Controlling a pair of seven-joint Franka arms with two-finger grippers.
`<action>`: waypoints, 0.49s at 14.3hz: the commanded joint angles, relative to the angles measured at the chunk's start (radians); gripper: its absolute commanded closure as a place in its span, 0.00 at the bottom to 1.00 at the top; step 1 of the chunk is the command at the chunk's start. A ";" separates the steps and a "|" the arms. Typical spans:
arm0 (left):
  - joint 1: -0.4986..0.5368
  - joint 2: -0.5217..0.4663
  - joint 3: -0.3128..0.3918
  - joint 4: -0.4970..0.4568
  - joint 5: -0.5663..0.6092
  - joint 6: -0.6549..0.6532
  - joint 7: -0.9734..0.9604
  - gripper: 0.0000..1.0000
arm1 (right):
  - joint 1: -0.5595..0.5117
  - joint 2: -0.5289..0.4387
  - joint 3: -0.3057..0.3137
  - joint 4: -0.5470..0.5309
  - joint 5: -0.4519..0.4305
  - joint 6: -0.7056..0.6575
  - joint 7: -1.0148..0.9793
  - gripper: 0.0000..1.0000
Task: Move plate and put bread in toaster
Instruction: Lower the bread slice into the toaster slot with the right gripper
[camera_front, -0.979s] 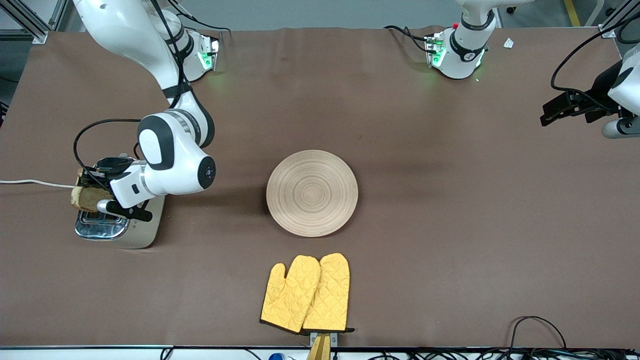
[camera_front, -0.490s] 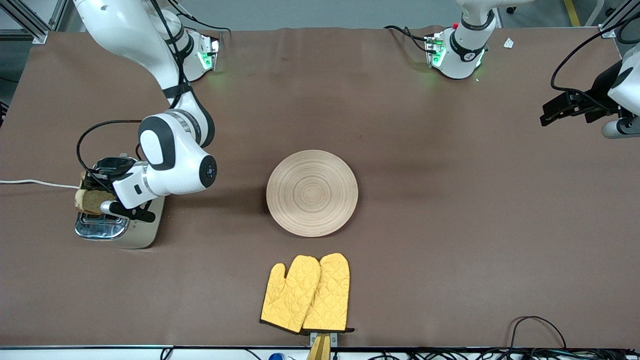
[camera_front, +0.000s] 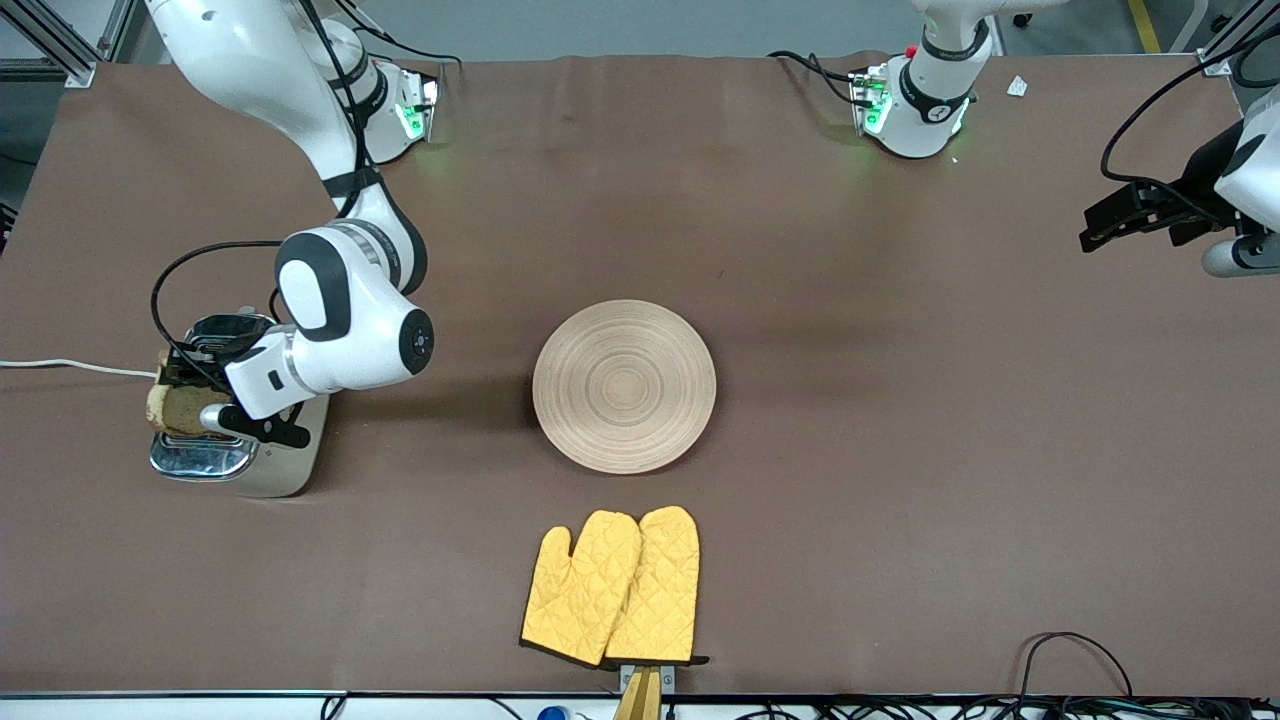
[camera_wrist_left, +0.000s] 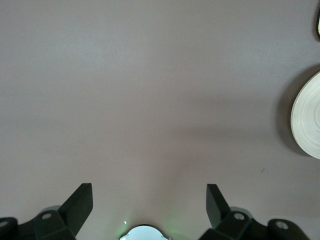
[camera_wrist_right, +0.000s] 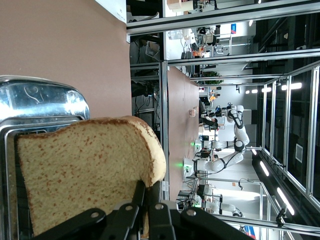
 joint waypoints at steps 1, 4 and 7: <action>0.002 -0.003 -0.005 0.002 -0.004 0.006 -0.008 0.00 | -0.015 -0.027 0.016 -0.043 -0.022 0.007 0.062 1.00; 0.001 -0.003 -0.005 0.002 -0.004 0.006 -0.008 0.00 | -0.009 -0.021 0.016 -0.046 -0.014 0.003 0.073 1.00; 0.002 -0.003 -0.005 0.002 -0.004 0.006 -0.008 0.00 | -0.012 -0.023 0.018 -0.067 -0.013 0.006 0.075 1.00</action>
